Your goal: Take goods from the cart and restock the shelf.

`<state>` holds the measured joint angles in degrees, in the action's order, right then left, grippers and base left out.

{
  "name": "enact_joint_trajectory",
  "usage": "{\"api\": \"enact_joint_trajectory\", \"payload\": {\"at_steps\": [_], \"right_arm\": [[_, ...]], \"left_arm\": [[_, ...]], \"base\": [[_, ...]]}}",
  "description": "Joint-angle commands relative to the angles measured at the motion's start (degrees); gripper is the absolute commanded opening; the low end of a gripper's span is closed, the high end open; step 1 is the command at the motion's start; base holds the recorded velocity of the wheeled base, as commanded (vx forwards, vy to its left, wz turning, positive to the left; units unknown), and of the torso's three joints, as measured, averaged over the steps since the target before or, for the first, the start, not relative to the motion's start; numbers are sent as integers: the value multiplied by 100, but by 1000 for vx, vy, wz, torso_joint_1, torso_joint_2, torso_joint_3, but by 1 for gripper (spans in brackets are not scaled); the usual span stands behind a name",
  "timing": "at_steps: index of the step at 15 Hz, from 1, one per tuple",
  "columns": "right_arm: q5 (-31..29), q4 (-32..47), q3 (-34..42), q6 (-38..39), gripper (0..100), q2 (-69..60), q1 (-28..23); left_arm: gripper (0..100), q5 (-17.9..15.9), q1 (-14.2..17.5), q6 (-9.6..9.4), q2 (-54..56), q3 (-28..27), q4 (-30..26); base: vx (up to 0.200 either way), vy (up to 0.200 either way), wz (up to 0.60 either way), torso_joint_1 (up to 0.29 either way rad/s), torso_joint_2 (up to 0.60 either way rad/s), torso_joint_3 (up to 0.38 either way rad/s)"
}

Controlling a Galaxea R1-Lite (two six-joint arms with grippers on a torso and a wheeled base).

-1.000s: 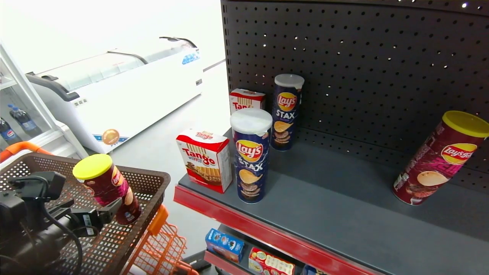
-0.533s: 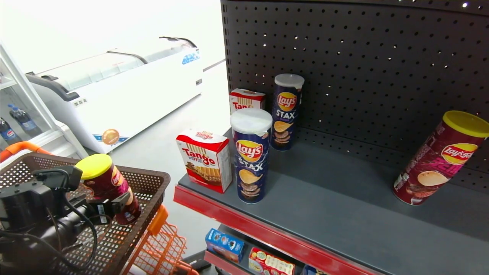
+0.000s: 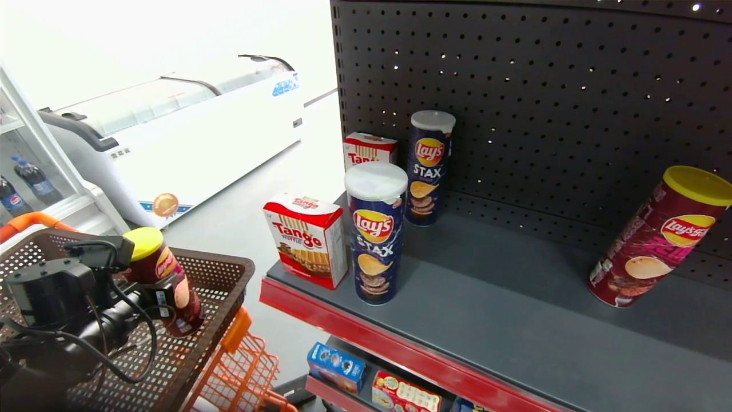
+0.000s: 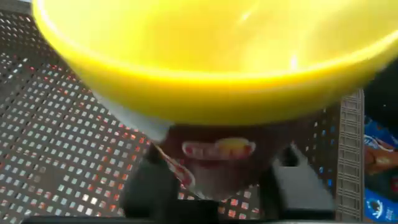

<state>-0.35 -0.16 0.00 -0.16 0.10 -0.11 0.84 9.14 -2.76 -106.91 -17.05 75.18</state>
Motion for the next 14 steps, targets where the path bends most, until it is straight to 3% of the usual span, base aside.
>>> {"api": "enact_joint_trajectory", "payload": {"at_steps": [1,7,9,13,14], "right_arm": [[0,-2,0,-2,100,8,2],[0,-2,0,-2,100,8,2],[0,-2,0,-2,100,8,2],[0,-2,0,-2,100,8,2],[0,-2,0,-2,100,8,2]], "left_arm": [[0,13,9,-67,4,-17,32],[0,-40,-53,-58,777,-61,-91],[0,-5,-387,-41,1559,-79,-706],[0,65,-1029,-41,2649,-114,-1076],[0,39,-1037,-50,2825,-149,-1286]], "base": [[0,0,0,0,0,0],[0,0,0,0,0,0],[0,0,0,0,0,0],[0,0,0,0,0,0],[0,0,0,0,0,0]]}}
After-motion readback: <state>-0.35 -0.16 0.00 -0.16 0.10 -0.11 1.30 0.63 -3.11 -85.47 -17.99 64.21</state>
